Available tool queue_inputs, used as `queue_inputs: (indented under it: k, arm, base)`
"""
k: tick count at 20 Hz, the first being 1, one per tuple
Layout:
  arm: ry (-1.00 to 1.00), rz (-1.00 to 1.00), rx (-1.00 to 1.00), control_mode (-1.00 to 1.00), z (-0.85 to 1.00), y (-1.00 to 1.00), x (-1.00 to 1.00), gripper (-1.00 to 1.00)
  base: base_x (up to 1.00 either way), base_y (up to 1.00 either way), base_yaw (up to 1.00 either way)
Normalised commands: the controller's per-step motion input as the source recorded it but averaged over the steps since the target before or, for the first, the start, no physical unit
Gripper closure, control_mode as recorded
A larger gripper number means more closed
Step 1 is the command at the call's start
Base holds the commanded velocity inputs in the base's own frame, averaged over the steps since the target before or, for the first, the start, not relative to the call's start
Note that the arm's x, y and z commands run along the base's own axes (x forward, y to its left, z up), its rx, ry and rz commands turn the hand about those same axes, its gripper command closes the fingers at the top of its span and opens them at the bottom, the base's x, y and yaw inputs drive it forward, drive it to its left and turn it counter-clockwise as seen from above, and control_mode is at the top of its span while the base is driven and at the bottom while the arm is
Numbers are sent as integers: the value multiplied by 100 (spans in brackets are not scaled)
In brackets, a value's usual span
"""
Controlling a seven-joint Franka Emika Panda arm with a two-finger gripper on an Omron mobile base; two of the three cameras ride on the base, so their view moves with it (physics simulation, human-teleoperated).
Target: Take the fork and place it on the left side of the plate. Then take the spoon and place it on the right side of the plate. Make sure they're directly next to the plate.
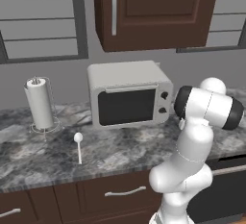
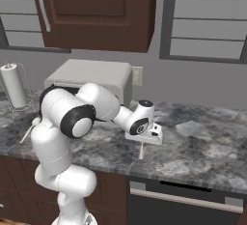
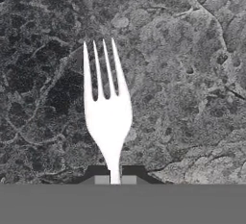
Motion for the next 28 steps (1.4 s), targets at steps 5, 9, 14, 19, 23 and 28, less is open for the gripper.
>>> queue_inputs:
  k: [5,9,14,19,23,28]
  arm:
    - [0,0,0,-100,-47,0,-45,100]
    - [-11,0,5,-100,-11,-4,-45,100]
    - [-1,-2,7,-100,30,-3,-19,100]
    - [0,-1,0,-100,63,13,-2,100]
    - [0,-3,0,-100,50,33,-7,100]
    - [2,-4,0,-100,54,34,-6,100]
  base:
    - [0,0,0]
    - [0,0,0]
    - [0,0,0]
    - [0,0,0]
    - [0,0,0]
    - [0,0,0]
